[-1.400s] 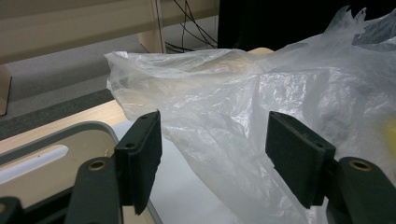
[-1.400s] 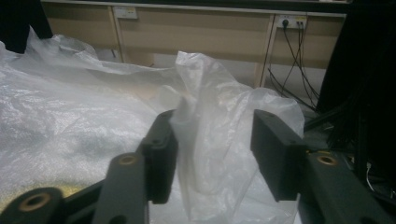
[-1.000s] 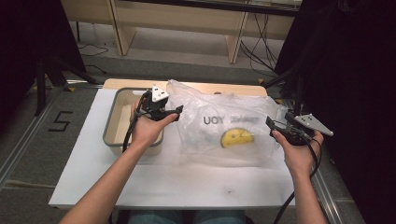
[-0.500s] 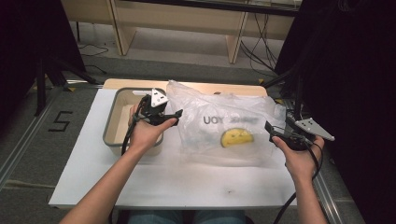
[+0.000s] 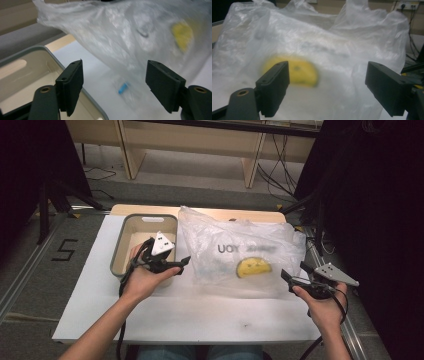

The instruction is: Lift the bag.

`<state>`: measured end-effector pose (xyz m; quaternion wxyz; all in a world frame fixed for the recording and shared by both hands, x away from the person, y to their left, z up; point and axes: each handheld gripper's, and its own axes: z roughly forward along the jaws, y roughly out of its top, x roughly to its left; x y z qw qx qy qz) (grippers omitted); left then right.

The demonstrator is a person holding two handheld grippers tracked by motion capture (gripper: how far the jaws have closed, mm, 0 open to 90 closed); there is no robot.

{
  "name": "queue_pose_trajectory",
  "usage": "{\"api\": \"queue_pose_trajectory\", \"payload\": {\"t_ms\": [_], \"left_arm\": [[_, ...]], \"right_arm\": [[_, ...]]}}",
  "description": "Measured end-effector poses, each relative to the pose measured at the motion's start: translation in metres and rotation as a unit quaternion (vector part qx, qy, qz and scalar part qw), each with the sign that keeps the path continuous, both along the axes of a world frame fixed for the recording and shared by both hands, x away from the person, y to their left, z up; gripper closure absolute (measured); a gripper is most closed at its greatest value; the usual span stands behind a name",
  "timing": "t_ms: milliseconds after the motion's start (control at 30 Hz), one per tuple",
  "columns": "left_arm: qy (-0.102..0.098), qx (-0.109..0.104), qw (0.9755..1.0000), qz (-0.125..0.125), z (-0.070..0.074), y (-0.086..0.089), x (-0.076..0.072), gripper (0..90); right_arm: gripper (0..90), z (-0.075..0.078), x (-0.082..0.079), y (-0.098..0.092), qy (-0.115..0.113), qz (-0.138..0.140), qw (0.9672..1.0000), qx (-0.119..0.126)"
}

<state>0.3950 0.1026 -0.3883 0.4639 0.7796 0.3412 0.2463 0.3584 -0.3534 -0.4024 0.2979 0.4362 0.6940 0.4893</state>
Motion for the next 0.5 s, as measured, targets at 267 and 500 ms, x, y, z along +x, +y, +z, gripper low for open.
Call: {"api": "queue_pose_trajectory", "payload": {"t_ms": [267, 500], "left_arm": [[0.001, 0.002, 0.9996, -0.026, -0.038, 0.030, -0.042, 28.4], [-0.001, 0.003, 0.9997, -0.025, -0.044, 0.038, -0.049, 25.6]], "right_arm": [[23.5, -0.017, -0.023, 0.004, 0.016, 0.016, 0.9998, -0.001], [24.4, -0.022, -0.028, 0.006, 0.007, 0.016, 0.9999, 0.002]]}}
